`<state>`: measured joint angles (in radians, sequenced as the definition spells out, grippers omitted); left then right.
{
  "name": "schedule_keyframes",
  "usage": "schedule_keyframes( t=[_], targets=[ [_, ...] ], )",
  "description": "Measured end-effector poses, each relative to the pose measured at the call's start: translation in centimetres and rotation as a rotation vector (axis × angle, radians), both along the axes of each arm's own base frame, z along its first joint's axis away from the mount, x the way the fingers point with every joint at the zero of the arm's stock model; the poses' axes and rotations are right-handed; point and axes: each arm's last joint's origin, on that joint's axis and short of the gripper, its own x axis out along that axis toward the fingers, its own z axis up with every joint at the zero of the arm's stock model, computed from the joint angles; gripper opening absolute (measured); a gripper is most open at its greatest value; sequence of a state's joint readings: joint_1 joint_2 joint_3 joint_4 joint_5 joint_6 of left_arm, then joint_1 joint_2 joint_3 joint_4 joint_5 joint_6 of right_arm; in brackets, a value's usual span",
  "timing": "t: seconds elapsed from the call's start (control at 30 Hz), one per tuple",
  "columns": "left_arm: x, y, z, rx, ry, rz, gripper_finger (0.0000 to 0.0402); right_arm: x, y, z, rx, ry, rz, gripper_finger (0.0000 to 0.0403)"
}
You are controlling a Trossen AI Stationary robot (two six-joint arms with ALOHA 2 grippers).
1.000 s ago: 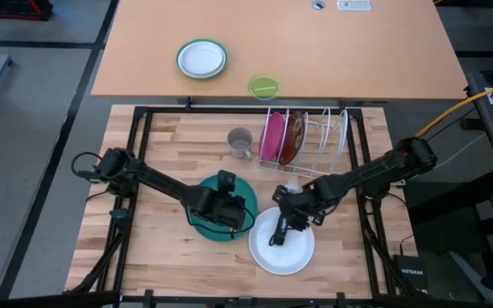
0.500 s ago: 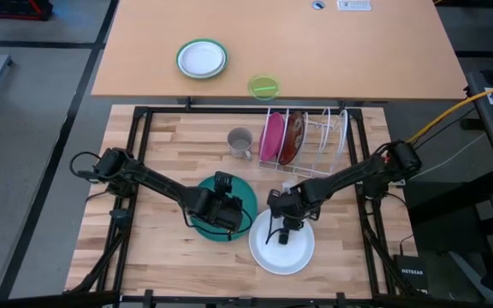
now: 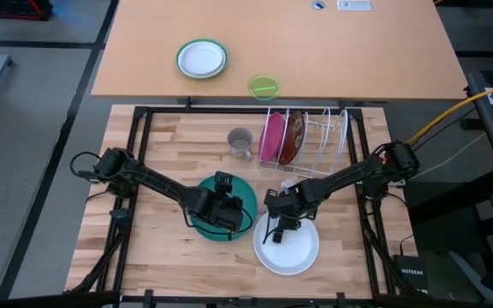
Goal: Sort dishes
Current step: Move the black dish brush to the top left of the table
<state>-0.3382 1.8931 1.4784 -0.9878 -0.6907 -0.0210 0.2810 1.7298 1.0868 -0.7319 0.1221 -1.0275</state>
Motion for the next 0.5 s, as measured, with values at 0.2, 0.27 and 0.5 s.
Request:
schedule_keyframes(
  t=[0.2,0.27,0.5],
  targets=[
    [0.0,0.0,0.0,0.001,0.005,0.001,0.0180,0.5,0.1,0.7,0.005,-0.030,-0.031,0.0097],
    [-0.3,0.1,0.0,0.009,0.025,0.002,0.0180,0.8,0.1,1.3,-0.011,-0.046,-0.041,0.0099],
    [-2.3,1.0,1.7,0.017,0.071,0.078,0.0180,2.5,0.0,4.4,-0.082,-0.153,-0.079,0.0092]
  ],
)
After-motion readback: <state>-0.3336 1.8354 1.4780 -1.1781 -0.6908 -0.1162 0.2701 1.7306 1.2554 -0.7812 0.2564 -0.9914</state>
